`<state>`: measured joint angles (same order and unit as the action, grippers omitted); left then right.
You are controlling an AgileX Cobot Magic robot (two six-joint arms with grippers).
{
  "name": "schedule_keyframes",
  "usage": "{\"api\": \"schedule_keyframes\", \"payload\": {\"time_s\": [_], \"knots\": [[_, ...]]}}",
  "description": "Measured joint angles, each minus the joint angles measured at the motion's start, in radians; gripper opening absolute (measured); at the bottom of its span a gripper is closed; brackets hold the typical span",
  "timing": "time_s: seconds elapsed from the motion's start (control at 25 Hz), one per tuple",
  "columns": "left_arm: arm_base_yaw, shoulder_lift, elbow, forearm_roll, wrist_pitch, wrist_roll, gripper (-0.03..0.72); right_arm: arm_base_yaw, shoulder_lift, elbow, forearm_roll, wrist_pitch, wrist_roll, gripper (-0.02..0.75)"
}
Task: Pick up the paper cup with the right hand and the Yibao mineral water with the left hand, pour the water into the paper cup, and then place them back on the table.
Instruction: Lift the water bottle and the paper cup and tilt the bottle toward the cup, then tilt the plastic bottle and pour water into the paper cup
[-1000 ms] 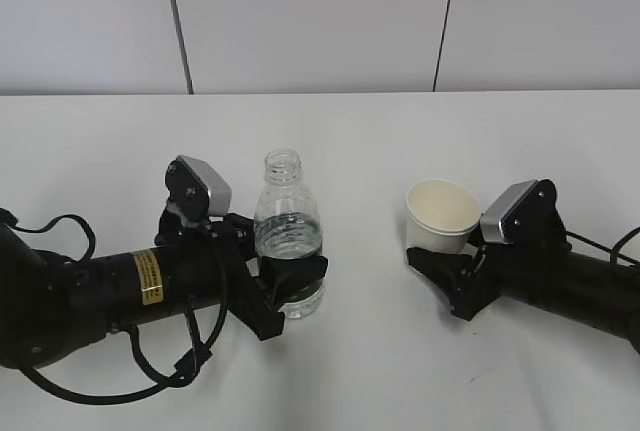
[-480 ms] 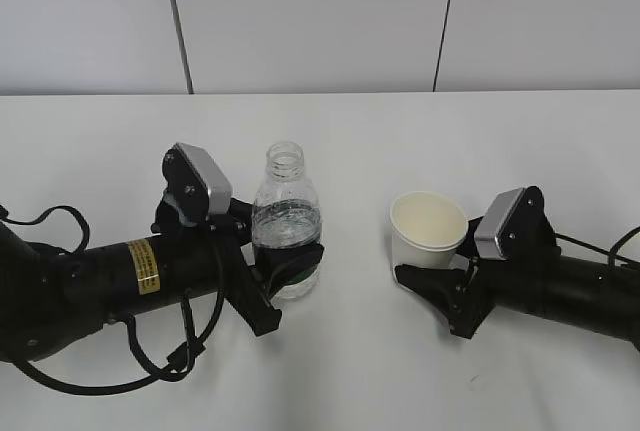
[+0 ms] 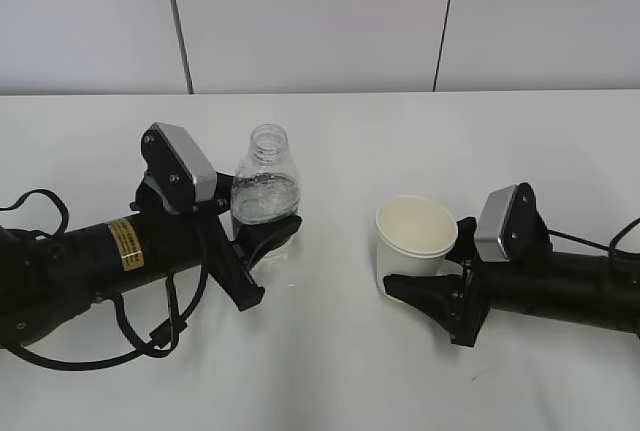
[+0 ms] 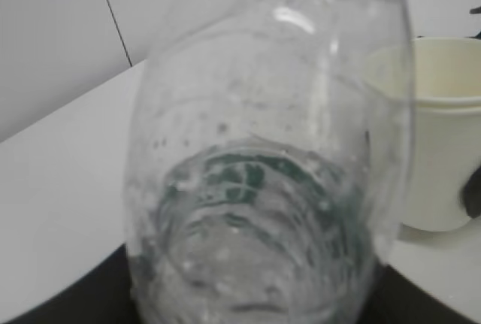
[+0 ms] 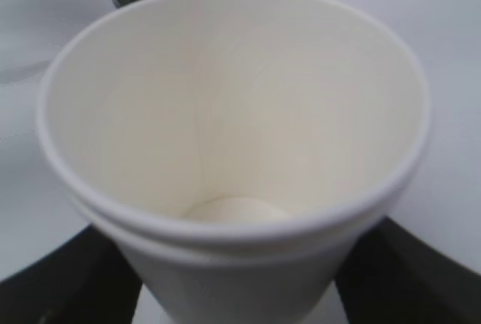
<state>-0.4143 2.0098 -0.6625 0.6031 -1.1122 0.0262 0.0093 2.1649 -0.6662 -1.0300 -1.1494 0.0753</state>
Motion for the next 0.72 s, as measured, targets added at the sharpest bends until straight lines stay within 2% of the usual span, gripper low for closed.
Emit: {"api": "schedule_keyframes", "payload": {"time_s": [0.28, 0.48, 0.72], "knots": [[0.0, 0.0, 0.0, -0.054, 0.001, 0.214, 0.364, 0.113, 0.0, -0.046, -0.031, 0.0, 0.043, 0.548], [0.0, 0.0, 0.0, -0.132, 0.001, 0.367, 0.364, 0.169, 0.0, -0.061, -0.036, 0.0, 0.045, 0.548], [0.003, 0.0, 0.0, -0.139, 0.001, 0.565, 0.364, 0.218, 0.0, -0.085, -0.039, 0.0, 0.047, 0.548]]}}
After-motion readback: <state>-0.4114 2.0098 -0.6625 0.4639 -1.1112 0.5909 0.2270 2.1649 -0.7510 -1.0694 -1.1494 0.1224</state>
